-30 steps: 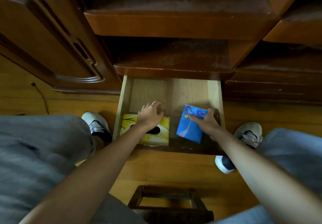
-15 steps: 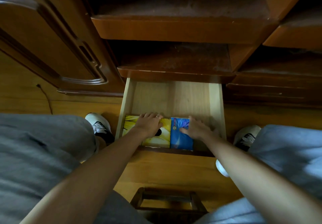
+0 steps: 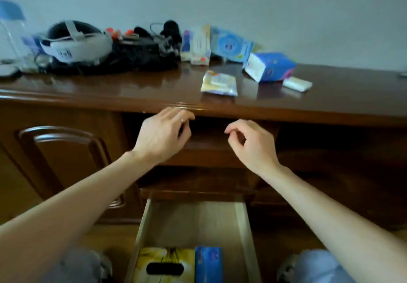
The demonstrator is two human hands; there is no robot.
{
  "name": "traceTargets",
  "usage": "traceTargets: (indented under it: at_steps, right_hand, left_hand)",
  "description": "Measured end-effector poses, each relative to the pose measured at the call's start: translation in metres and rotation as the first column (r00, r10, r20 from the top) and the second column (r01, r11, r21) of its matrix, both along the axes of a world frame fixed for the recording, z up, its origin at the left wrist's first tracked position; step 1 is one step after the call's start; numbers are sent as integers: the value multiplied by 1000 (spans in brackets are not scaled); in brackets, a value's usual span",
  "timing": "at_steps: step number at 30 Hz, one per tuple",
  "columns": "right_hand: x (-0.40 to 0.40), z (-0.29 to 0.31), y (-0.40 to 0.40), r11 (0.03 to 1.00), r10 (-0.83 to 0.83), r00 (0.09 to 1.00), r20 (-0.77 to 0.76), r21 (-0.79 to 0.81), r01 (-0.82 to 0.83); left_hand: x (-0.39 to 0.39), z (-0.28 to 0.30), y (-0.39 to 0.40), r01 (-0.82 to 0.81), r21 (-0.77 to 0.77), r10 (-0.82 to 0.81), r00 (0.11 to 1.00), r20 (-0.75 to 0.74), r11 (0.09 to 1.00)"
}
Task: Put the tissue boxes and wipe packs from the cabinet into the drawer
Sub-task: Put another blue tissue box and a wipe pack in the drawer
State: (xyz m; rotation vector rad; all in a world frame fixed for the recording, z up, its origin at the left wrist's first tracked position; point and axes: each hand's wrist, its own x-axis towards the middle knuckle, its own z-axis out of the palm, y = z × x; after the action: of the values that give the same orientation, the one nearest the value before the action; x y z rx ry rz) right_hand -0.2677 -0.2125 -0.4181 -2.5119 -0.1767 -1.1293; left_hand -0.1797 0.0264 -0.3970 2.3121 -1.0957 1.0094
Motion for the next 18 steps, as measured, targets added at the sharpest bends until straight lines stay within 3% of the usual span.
traceTargets:
  at_steps: [2, 4, 6, 9, 11, 18]
  right_hand:
    - [18, 50, -13, 997, -71, 993, 92, -19, 73]
    - [43, 83, -30, 982, -178, 984, 8, -54, 178]
    - [71, 100, -50, 955, -297, 942, -154, -56, 291]
    - [108, 112, -79, 897, -421, 828, -371, -33, 441]
    - [129, 116, -96, 856, -493, 768, -408, -69, 513]
    - [188, 123, -129, 754, -639, 639, -429, -181, 632]
  left_hand:
    - [16, 46, -9, -36, -77, 39, 999, 29, 996]
    - [36, 76, -22, -78, -99, 75, 997, -29, 992]
    - [58, 90, -40, -60, -25, 56, 990, -131, 998]
    - [87, 92, -72, 61, 208, 11, 944, -329, 976]
    - [104, 83, -94, 108, 319, 27, 920, -392, 942]
    - [147, 65, -131, 161, 231, -20, 856, -516, 960]
